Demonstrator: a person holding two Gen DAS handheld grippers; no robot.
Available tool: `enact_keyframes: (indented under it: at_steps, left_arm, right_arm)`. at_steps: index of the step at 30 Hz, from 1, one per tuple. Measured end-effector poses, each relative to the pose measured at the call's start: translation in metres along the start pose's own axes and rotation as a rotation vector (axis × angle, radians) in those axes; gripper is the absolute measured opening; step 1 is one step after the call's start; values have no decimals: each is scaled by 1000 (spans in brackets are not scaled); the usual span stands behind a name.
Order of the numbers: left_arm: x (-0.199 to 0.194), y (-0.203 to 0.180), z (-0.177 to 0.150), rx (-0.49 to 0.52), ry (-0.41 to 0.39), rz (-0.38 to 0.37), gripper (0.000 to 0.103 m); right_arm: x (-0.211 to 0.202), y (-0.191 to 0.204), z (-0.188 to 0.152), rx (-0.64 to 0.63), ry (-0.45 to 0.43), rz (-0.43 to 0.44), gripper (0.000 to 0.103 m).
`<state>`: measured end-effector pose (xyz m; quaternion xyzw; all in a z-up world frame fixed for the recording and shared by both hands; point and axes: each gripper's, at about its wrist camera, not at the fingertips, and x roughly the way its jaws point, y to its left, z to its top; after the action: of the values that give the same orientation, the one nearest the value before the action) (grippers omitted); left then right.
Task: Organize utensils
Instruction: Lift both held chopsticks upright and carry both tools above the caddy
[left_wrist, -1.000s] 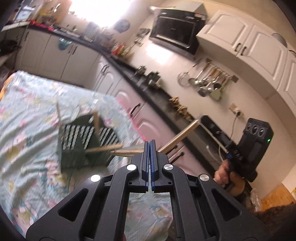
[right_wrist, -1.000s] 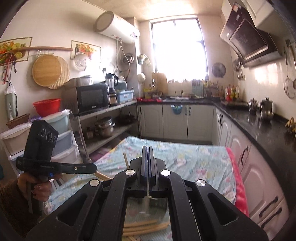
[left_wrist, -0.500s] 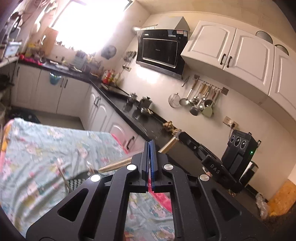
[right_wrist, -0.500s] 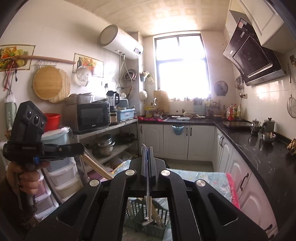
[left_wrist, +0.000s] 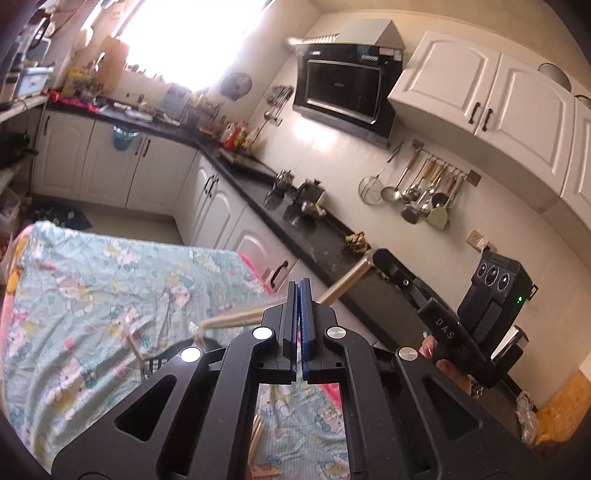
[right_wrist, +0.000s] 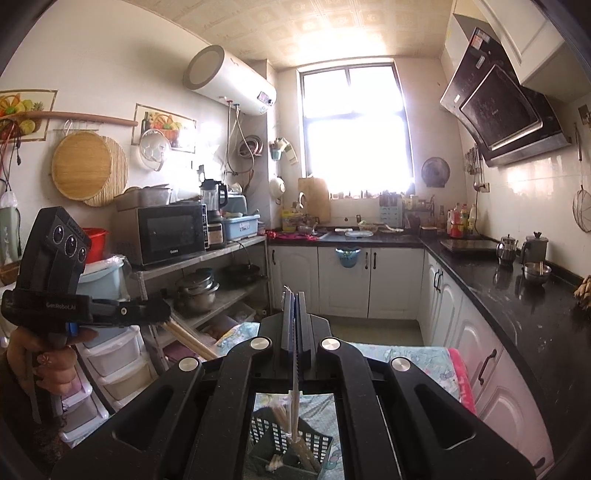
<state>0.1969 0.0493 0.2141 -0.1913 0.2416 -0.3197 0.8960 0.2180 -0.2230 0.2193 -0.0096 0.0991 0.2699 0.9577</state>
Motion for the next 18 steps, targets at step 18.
enact_keyframes:
  at_steps: [18]
  left_arm:
    - [34,23,-41,-34,114,37,0]
  right_arm:
    - [46,-1,-50,14,121,-6,1]
